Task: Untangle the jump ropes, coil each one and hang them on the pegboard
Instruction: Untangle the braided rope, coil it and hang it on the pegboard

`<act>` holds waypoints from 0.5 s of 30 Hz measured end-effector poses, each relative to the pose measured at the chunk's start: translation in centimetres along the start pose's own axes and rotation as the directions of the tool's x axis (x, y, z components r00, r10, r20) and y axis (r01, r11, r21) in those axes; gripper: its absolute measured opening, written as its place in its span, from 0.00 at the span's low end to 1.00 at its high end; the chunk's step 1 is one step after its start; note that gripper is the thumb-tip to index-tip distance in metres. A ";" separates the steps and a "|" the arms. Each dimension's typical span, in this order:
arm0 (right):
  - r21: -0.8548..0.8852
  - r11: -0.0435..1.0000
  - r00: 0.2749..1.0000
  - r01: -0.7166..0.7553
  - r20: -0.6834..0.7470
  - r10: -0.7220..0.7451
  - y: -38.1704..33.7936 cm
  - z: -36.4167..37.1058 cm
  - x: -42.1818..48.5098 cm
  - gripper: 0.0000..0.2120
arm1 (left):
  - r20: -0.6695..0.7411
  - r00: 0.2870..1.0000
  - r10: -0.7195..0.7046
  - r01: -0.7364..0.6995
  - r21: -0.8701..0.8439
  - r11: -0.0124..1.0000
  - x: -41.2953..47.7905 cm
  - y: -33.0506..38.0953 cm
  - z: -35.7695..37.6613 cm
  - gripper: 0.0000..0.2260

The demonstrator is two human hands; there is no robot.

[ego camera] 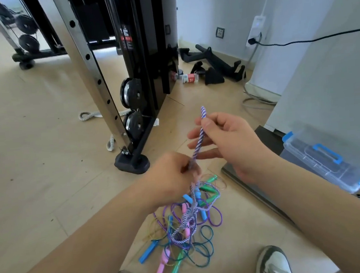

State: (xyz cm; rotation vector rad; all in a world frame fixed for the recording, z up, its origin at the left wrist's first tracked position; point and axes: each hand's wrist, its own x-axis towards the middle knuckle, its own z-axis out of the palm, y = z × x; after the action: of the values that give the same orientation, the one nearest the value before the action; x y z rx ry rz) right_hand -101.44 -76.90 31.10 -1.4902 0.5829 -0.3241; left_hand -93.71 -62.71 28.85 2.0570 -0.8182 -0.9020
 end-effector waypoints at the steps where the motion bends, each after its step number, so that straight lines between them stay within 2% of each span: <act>1: -0.018 1.000 0.999 -0.026 0.021 0.026 0.4 -0.3 0.4 0.08 | -0.086 0.996 0.012 -0.023 -0.131 0.991 0.1 0.3 -0.1 0.08; 3: -0.166 0.983 0.985 -0.082 0.137 0.105 1.3 -1.1 0.7 0.15 | -0.266 0.964 -0.011 -0.105 -0.416 0.903 0.3 1.3 -0.7 0.07; 5: -0.362 0.928 0.933 -0.093 0.294 0.208 2.5 -1.7 0.4 0.22 | -0.336 0.941 -0.042 -0.192 -0.631 0.752 0.3 2.5 -1.4 0.07; 7: -0.559 0.827 0.856 -0.059 0.398 0.330 3.7 -1.7 -0.3 0.19 | -0.335 0.940 -0.065 -0.237 -0.778 0.582 0.2 3.1 -2.0 0.08; 8: -0.676 0.737 0.833 0.011 0.414 0.367 4.4 -1.8 -0.5 0.16 | -0.324 0.943 -0.073 -0.248 -0.832 0.496 0.1 3.4 -2.3 0.07; 10: -0.809 0.577 0.843 0.112 0.385 0.377 4.8 -1.7 -0.7 0.11 | -0.307 0.949 -0.074 -0.254 -0.883 0.395 0.1 3.7 -2.8 0.07; 11: -0.807 0.585 0.866 0.078 0.346 0.362 4.6 -1.6 -0.7 0.12 | -0.298 0.951 -0.084 -0.239 -0.879 0.413 0.2 3.6 -3.0 0.07; 12: -0.749 0.662 0.894 -0.003 0.295 0.337 4.4 -1.5 -0.5 0.13 | -0.285 0.952 -0.111 -0.199 -0.853 0.483 0.4 3.5 -3.1 0.08; 14: -0.501 0.854 0.949 -0.144 0.175 0.263 3.5 -1.3 -0.4 0.13 | -0.231 0.956 -0.180 -0.043 -0.717 0.695 1.1 2.2 -3.0 0.06; 15: -0.371 0.917 0.970 -0.149 0.126 0.208 2.7 -1.2 -0.4 0.13 | -0.160 0.970 -0.181 0.045 -0.615 0.787 1.1 1.4 -2.7 0.03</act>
State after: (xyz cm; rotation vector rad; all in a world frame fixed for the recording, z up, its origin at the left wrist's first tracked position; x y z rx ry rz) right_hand -102.81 -77.54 28.51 -1.7800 0.6657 0.0551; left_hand -91.29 -63.35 30.92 1.5919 -0.2297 -0.8509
